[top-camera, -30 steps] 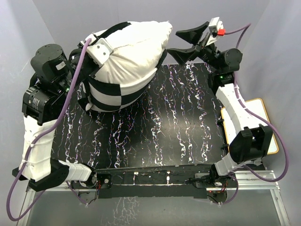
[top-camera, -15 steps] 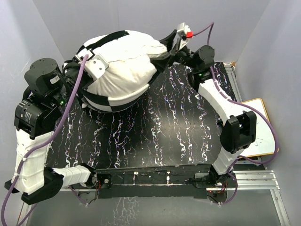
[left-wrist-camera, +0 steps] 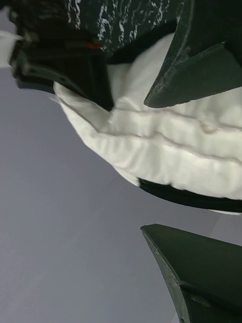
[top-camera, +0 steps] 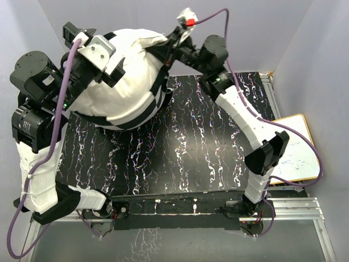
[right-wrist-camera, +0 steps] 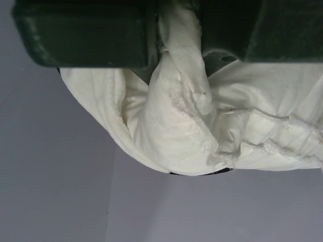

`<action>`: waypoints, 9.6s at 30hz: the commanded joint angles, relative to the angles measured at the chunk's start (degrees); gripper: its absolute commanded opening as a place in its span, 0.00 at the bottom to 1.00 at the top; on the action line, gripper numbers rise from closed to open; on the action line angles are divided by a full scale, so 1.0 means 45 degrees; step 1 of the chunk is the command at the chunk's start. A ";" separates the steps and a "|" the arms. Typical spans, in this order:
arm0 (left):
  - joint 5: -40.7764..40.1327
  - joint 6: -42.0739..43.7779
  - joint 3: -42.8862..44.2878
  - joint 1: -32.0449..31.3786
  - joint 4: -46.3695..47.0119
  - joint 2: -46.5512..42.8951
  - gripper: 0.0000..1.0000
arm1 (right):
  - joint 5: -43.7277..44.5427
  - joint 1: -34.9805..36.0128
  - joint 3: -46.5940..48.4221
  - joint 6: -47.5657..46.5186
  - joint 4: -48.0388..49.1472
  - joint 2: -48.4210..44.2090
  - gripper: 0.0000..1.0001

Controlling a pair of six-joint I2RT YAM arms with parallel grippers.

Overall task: Remove the pillowcase from the pillow
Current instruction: Remove the pillow from the pillowcase.

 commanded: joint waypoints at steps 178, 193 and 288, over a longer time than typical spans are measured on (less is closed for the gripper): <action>0.1615 -0.2459 0.0725 0.2705 -0.1488 0.0997 0.93 | 0.0794 -0.2272 -0.5115 -0.2589 0.0958 -0.2495 0.08; 0.3604 -0.4979 0.0345 0.2698 -0.1051 0.1410 0.95 | -0.0540 -0.2859 -0.7370 -0.2802 0.1372 -0.4033 0.08; 0.3517 -0.4292 -1.1216 0.6783 0.4741 -0.0758 0.00 | 0.2713 -0.3991 -0.5342 0.1898 0.1558 -0.3577 0.08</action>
